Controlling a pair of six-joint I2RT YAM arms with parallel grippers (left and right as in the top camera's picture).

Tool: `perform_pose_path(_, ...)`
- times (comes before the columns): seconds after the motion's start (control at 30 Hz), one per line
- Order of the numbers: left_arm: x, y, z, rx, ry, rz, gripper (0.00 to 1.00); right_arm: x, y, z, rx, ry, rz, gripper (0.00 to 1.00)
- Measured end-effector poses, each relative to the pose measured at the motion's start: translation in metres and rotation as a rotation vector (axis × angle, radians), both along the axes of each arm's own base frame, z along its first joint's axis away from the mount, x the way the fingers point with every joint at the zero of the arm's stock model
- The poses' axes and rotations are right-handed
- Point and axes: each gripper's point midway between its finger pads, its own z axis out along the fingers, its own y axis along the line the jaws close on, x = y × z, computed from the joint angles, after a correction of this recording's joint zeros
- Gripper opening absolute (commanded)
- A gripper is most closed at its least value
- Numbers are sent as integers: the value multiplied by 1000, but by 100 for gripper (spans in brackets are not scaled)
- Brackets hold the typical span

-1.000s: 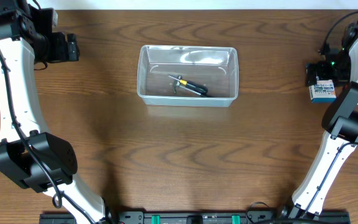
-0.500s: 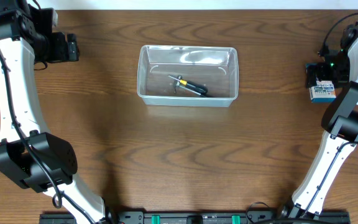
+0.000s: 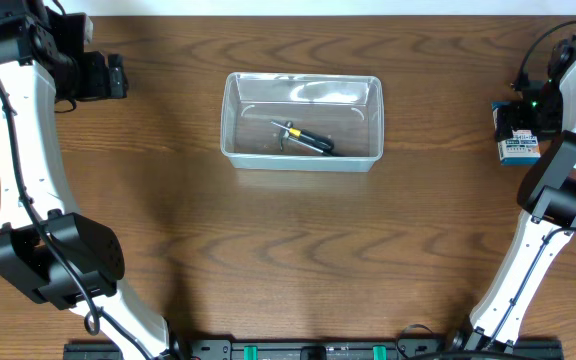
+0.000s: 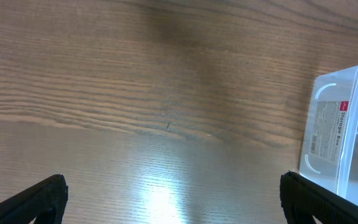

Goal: Pack container
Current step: 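Close the right gripper on the box top and lift it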

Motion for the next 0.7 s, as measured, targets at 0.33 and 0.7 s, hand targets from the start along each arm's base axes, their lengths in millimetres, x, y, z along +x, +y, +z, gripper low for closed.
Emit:
perform_pose_path(0.33, 0, 0, 0, 0, 0, 0, 98, 0, 0, 0, 0, 0, 0, 74)
perform_pose_path(0.7, 0, 0, 0, 0, 0, 0, 98, 0, 0, 0, 0, 0, 1, 73)
